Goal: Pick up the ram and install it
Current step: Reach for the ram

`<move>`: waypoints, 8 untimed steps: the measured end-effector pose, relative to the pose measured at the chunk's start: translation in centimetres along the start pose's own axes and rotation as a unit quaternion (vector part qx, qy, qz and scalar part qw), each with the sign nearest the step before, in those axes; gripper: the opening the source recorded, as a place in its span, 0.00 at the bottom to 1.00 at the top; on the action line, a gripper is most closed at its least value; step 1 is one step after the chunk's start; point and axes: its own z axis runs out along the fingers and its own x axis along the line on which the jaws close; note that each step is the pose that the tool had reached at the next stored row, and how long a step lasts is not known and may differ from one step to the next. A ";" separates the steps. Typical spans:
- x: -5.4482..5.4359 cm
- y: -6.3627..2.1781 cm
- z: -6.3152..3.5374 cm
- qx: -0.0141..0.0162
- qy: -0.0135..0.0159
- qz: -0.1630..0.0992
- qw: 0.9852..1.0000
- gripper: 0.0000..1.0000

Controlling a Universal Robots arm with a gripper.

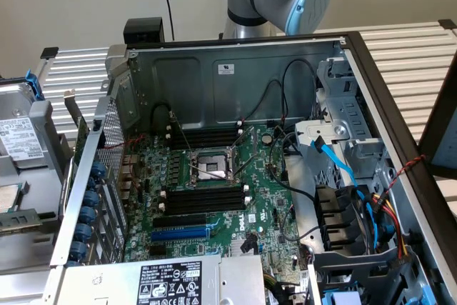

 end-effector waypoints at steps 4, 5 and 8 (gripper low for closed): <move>0.0 0.00 -0.31 0.000 0.000 0.000 1.000 0.12; 0.0 0.00 -0.31 0.000 0.000 0.000 1.000 0.12; 0.0 0.00 -0.32 0.000 0.000 0.000 1.000 0.12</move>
